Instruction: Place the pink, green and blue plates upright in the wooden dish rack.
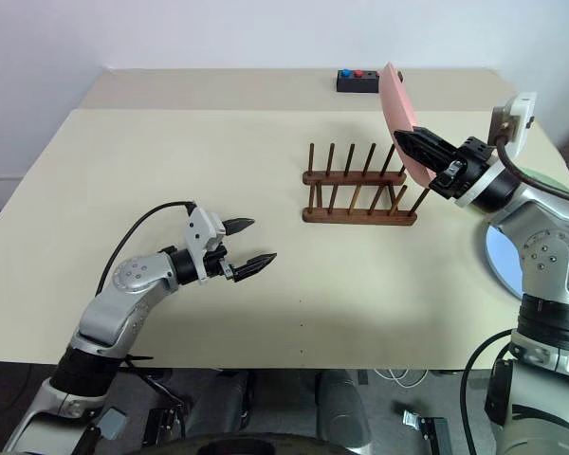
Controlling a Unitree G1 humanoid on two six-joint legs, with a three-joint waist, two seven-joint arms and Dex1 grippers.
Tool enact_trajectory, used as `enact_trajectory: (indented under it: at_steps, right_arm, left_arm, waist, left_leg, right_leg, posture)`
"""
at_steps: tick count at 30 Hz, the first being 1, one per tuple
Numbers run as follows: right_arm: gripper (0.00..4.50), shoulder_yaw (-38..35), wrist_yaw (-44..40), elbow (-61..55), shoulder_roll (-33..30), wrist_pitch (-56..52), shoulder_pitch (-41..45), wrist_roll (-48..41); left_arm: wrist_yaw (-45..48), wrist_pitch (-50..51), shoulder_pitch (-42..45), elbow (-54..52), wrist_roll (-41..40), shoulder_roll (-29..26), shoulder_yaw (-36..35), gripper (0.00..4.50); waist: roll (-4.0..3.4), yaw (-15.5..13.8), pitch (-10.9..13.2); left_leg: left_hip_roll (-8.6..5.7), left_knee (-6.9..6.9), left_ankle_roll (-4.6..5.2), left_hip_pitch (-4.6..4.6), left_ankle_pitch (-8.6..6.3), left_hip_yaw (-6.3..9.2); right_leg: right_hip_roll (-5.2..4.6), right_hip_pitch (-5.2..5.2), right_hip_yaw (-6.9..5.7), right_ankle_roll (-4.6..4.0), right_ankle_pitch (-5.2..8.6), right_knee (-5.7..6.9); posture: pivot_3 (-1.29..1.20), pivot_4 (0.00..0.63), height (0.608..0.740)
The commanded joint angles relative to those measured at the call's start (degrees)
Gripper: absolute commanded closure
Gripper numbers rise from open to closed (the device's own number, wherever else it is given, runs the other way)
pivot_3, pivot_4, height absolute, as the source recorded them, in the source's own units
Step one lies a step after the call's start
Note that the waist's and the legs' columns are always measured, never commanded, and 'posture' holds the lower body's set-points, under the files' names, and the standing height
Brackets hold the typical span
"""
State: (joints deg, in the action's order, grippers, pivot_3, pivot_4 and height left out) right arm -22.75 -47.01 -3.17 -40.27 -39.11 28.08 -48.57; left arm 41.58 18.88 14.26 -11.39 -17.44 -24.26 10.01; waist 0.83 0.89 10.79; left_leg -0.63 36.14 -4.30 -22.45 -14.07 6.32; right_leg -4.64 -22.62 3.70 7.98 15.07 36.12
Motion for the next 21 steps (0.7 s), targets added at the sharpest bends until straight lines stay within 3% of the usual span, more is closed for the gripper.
enact_trajectory:
  at_steps: [1,21]
  right_arm:
    - [4.5,-2.5,0.7,-2.1,0.4,-1.2,-0.2,-3.3]
    - [4.5,-5.7,1.2,-1.2,-0.4,-1.4,0.7,-8.6]
  left_arm:
    - [0.1,-0.6,0.5,-1.3,0.3,1.0,0.5,0.03]
    - [0.3,-0.4,0.3,-1.4,1.4,1.6,1.0,0.03]
  waist:
    - [0.0,0.0,0.0]
    - [-0.01,0.0,0.0]
  left_leg:
    - [0.0,0.0,0.0,0.0,0.0,0.0]
    - [0.0,0.0,0.0,0.0,0.0,0.0]
  right_leg:
    - [0.0,0.0,0.0,0.0,0.0,0.0]
    - [0.01,0.0,0.0,0.01,0.0,0.0]
  posture:
    - [0.0,0.15,0.734]
    - [0.0,0.15,0.734]
